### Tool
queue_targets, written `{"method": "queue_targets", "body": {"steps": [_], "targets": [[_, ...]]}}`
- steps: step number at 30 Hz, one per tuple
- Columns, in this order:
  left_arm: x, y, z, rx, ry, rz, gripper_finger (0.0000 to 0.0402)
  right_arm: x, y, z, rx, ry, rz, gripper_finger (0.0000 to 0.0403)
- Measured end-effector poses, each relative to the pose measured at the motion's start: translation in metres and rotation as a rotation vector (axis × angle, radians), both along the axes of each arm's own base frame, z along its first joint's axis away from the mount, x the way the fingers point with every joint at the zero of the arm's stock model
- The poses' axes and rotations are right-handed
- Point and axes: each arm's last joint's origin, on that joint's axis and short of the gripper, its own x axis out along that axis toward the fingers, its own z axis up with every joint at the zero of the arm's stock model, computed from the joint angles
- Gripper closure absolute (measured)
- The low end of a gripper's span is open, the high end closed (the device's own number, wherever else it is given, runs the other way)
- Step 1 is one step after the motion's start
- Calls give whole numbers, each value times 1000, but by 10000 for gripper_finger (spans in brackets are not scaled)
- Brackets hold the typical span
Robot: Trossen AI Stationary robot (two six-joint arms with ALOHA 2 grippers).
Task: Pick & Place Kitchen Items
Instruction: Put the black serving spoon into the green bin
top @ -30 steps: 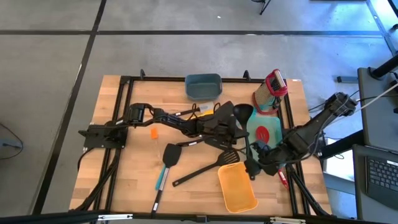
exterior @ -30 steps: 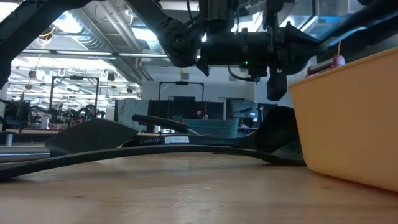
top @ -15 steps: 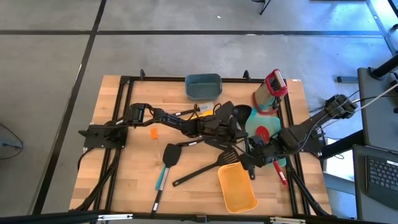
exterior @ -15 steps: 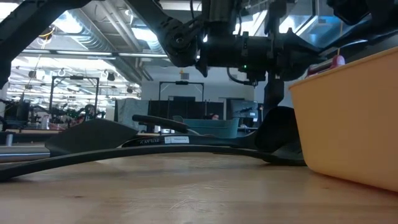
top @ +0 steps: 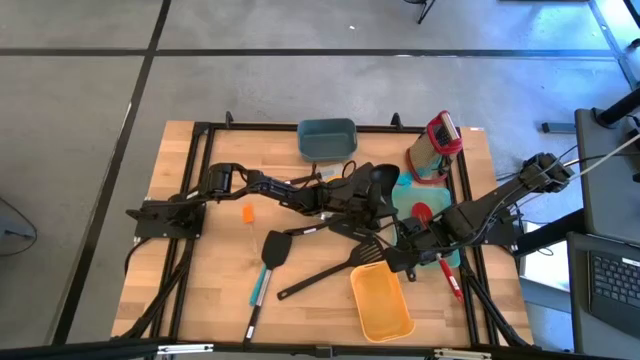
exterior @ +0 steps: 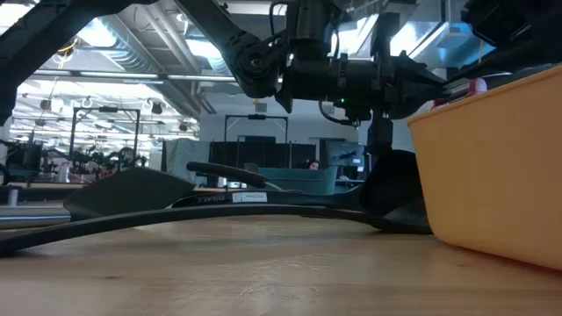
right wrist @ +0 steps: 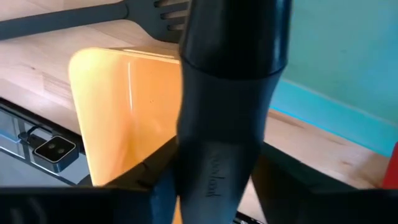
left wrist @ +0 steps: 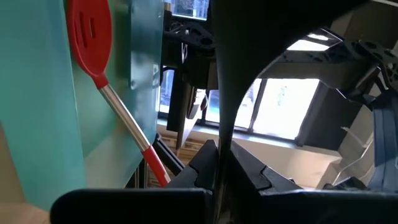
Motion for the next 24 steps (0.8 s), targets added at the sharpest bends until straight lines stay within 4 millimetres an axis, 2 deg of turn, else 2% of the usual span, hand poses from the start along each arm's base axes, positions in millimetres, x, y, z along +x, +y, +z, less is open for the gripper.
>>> {"method": "queue_targets", "body": {"steps": [4, 10, 16, 24], "targets": [[0, 0, -1, 4, 9, -2, 392, -1, 0, 0, -4, 7, -5, 278], [0, 0, -2, 11, 7, -15, 390, -1, 0, 0, -3, 6, -4, 278], [0, 4, -2, 71, 5, -44, 359, -2, 1, 0, -7, 18, -19, 278], [0, 6, -2, 183, -20, -117, 333, -10, 6, 21, -55, 34, -53, 278]]}}
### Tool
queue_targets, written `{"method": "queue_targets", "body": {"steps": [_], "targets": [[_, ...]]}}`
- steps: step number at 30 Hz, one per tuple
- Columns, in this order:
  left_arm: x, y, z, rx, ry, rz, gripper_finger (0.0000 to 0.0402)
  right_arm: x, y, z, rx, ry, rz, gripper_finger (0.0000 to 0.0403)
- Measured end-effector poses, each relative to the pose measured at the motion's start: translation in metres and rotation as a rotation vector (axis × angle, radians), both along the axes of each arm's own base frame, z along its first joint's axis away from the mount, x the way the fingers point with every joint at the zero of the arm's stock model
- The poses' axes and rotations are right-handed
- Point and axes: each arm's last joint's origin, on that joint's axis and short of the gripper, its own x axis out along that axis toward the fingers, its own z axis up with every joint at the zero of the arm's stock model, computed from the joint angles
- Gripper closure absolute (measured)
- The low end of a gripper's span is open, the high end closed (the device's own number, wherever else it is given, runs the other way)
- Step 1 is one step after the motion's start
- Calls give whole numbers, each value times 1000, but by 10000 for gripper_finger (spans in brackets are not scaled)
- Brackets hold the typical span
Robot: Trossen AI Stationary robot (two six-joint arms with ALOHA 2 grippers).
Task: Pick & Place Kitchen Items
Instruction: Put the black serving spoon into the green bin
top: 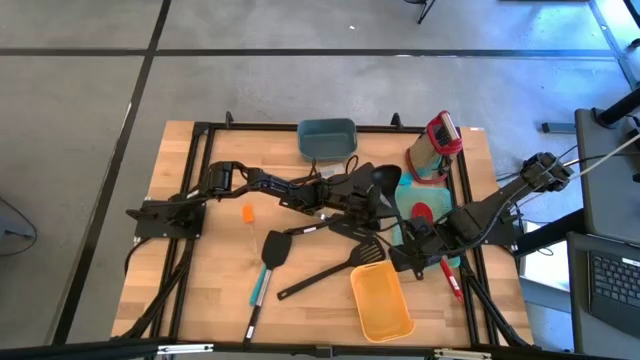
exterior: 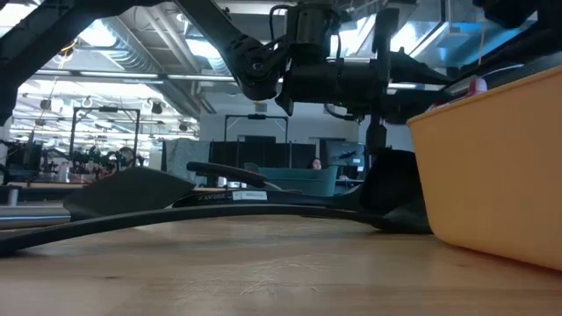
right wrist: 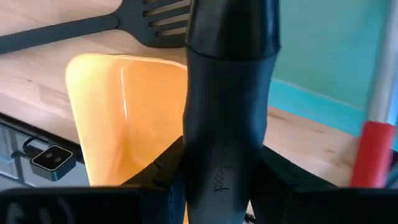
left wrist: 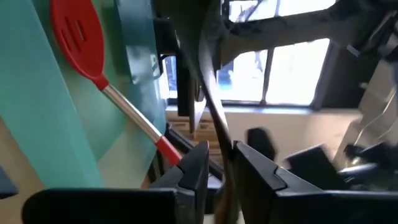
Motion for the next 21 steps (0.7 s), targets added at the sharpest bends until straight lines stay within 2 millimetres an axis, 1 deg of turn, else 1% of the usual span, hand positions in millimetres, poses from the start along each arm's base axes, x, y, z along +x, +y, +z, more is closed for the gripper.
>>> {"method": "queue_targets", "body": {"steps": [4, 8, 12, 15, 21], "targets": [[0, 1, -1, 55, -2, -35, 319, -6, 2, 13, -26, 16, -16, 278], [-1, 1, -4, 62, 16, -57, 301, -12, 4, 23, -48, 23, -46, 278], [-1, 1, -4, 59, 12, -111, 282, -16, 6, 24, -36, 57, -56, 278], [-1, 0, -1, 61, -22, -142, 272, -20, 10, 24, -29, 78, -60, 278], [-1, -3, 10, 48, -128, -153, 268, -32, 16, 23, -37, 139, -82, 278]]}}
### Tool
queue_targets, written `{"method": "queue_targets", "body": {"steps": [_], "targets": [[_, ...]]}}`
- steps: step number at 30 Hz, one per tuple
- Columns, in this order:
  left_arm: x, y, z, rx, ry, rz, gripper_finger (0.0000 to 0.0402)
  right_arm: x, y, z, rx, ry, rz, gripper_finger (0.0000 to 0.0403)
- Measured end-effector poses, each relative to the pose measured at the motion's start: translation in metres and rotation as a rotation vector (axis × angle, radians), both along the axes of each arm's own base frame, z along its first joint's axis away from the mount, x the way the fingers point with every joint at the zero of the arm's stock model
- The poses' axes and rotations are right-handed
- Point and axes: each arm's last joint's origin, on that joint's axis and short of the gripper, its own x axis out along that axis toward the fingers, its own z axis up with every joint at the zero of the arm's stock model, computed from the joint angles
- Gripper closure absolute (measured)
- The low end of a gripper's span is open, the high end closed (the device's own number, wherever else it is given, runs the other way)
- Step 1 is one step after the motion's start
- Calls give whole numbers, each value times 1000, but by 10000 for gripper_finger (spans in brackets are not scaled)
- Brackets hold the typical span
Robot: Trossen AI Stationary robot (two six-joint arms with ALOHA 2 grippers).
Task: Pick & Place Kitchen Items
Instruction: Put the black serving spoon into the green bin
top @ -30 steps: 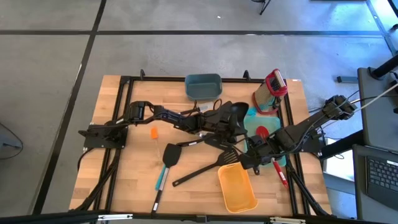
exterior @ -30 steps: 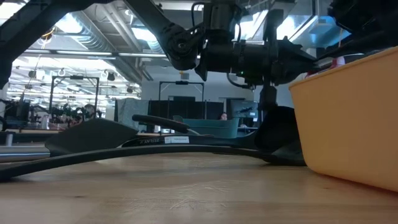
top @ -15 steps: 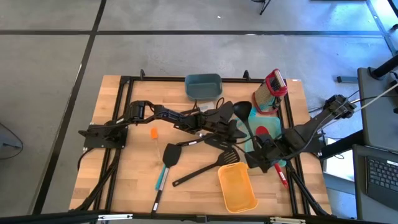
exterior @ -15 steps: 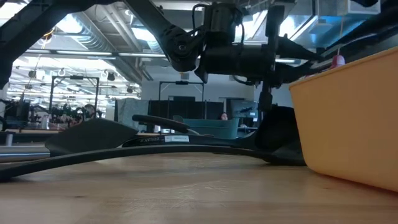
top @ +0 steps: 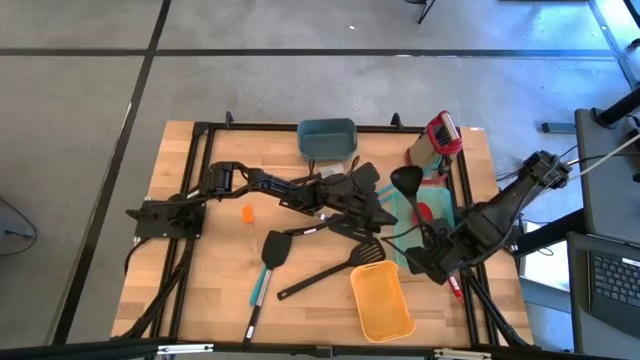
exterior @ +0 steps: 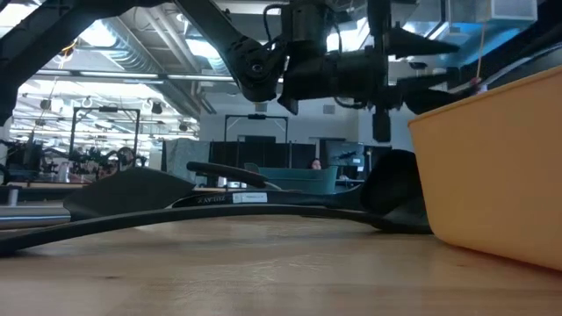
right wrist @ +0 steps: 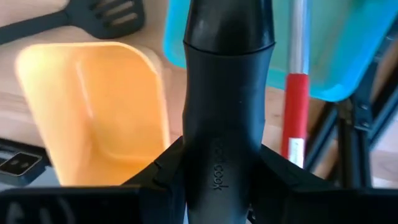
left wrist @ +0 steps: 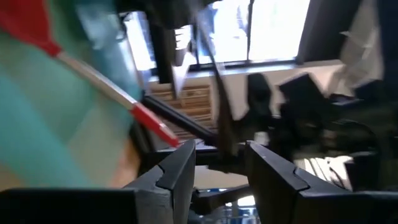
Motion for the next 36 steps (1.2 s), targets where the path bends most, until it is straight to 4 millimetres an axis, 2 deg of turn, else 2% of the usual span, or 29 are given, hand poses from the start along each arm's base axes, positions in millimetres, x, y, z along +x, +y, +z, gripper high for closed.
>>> {"method": "queue_targets", "body": {"steps": [7, 14, 18, 29, 36], "targets": [[-4, -2, 17, -28, -164, -67, 271, -7, 9, -13, 52, 56, -9, 278], [-11, 1, 37, -74, -384, 17, 271, -4, 13, -34, 81, 45, -26, 278], [-15, 3, 45, -103, -479, 82, 270, -6, 9, -46, 86, 106, -37, 278], [-20, -1, 53, -125, -571, 106, 270, -3, 12, -78, 161, 83, -66, 278], [-26, -3, 61, -112, -698, 213, 273, -4, 10, -80, 152, 92, -69, 278]]}}
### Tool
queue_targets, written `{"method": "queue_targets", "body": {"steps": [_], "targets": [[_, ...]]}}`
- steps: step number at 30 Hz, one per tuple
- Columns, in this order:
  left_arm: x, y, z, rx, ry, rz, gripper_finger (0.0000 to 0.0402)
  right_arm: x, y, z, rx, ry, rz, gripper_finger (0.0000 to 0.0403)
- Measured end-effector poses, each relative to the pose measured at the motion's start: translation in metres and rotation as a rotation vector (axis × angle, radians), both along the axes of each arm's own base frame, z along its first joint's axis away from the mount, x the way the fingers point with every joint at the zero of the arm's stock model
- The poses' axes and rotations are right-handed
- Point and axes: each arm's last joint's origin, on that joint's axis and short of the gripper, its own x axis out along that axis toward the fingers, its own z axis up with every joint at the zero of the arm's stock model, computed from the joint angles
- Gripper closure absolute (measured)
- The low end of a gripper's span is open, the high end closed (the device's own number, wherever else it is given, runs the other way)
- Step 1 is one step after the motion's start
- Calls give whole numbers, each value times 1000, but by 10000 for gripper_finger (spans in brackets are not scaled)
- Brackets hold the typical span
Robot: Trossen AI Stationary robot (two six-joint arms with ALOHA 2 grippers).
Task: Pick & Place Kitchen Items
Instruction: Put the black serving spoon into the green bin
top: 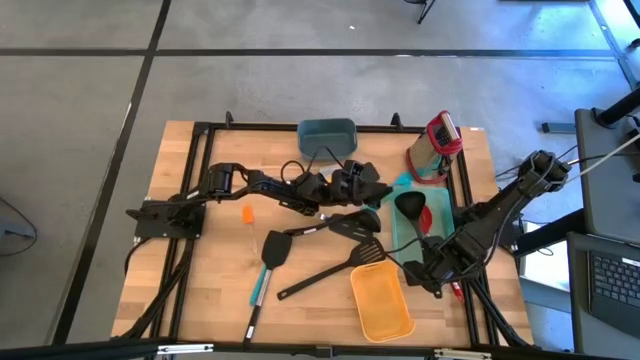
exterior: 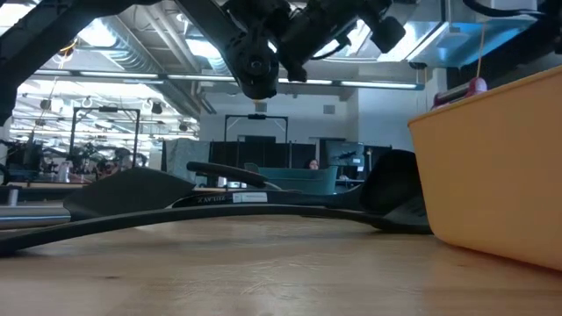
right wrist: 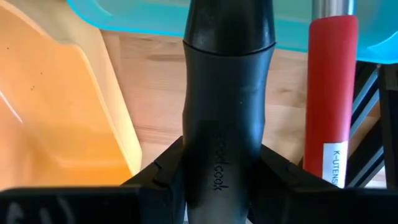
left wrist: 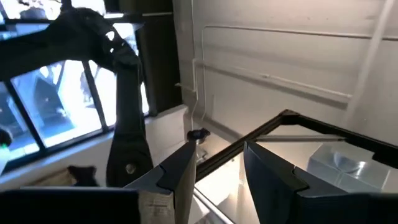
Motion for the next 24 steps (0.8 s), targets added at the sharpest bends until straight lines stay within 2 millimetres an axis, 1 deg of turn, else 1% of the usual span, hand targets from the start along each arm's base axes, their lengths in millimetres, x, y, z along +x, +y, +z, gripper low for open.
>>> {"method": "queue_targets", "body": {"steps": [9, 13, 18, 21, 24], "targets": [[0, 1, 2, -18, -4, 45, 274, 6, -6, 0, 23, -1, 8, 278], [0, -2, 3, -9, -11, 60, 274, 9, -9, 0, 23, -9, 21, 278], [3, -9, 19, 25, -72, 61, 274, 13, -13, 0, 31, -14, 31, 278], [5, -13, 35, 71, -131, 38, 275, 13, -15, 0, 28, -9, 34, 278], [6, -12, 52, 95, -187, 19, 274, 13, -15, 0, 24, -3, 40, 278]]}}
